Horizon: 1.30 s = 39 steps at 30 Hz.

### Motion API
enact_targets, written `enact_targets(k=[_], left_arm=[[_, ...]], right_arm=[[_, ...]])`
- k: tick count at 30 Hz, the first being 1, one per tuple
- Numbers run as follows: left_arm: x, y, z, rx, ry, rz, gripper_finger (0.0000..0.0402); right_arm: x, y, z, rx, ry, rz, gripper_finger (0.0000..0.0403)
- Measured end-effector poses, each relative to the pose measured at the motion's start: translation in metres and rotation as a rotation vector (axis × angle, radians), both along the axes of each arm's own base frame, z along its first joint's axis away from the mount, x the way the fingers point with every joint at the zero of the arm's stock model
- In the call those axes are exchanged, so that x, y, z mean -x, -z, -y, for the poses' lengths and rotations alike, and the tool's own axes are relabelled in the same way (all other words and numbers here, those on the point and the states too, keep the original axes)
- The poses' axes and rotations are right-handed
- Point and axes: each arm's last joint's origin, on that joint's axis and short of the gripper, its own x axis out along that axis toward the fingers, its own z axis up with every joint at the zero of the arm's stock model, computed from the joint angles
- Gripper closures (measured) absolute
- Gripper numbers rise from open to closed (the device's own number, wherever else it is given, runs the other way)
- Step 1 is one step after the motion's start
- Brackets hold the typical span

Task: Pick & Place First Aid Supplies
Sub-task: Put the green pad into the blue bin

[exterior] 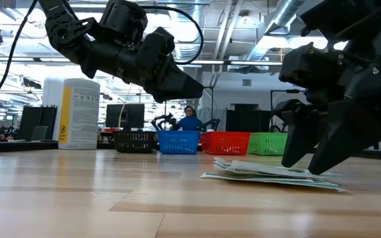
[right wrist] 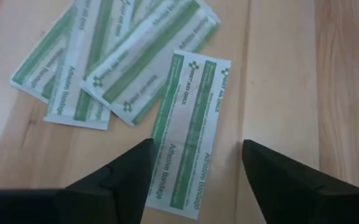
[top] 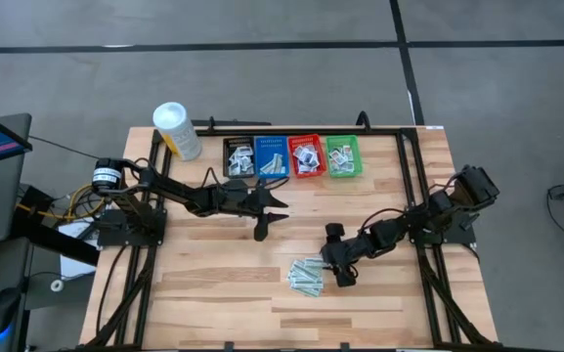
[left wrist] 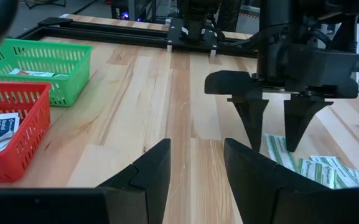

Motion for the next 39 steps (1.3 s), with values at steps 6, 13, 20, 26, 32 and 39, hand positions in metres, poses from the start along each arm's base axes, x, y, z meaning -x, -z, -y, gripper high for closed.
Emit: enact_targets(k=[6, 13, 20, 26, 32, 39], left_arm=[[0.000, 0.000, 0.000, 0.000, 0.000, 0.000, 0.0252], [0.000, 0.000, 0.000, 0.000, 0.000, 0.000, 0.0252], [0.000, 0.000, 0.000, 0.000, 0.000, 0.000, 0.0252], [0.000, 0.000, 0.000, 0.001, 0.000, 0.000, 0.0252], [0.000, 0.000, 0.000, 0.008, -0.002, 0.000, 0.0252], [0.000, 0.000, 0.000, 0.101, -0.031, -0.003, 0.0252]], right_arm=[[0.000, 0.005, 0.009, 0.007, 0.053, -0.056, 0.0199], [-0.001, 0.017, 0.011, 0.024, 0.062, -0.093, 0.0274], [-0.001, 0.018, 0.012, 0.041, 0.069, -0.090, 0.0340], [-0.001, 0.015, 0.012, 0.044, 0.073, -0.070, 0.0358], [-0.003, 0.014, 0.014, 0.055, 0.063, -0.062, 0.0361], [-0.020, 0.000, 0.012, 0.120, 0.003, -0.028, 0.0361]])
